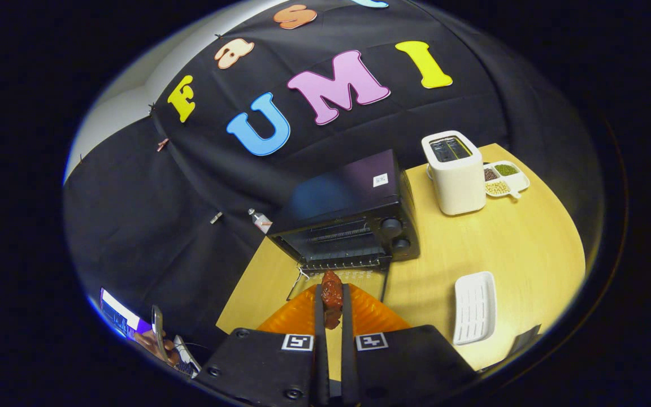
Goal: Open the toaster oven, put the food inside, and close the toaster oven door.
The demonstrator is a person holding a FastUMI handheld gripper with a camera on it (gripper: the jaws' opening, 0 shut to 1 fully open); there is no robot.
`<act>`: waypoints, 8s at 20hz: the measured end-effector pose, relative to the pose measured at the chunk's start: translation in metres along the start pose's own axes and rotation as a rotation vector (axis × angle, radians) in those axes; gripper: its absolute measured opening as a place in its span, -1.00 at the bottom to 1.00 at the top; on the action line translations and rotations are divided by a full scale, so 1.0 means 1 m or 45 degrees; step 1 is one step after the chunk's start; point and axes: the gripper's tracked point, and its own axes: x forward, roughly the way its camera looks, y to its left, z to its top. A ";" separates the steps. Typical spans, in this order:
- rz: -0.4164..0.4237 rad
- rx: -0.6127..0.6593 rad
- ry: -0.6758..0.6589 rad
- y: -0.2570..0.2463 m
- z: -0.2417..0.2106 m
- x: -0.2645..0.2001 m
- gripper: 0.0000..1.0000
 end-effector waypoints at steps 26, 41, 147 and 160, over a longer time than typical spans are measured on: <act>-0.120 0.523 -0.336 -0.023 0.015 0.206 -0.75; -0.400 0.265 -0.217 -0.069 -0.005 0.243 -0.22; -0.567 -0.697 -0.251 0.064 0.016 0.098 0.96; -0.563 -0.631 -0.579 0.098 0.101 -0.005 0.95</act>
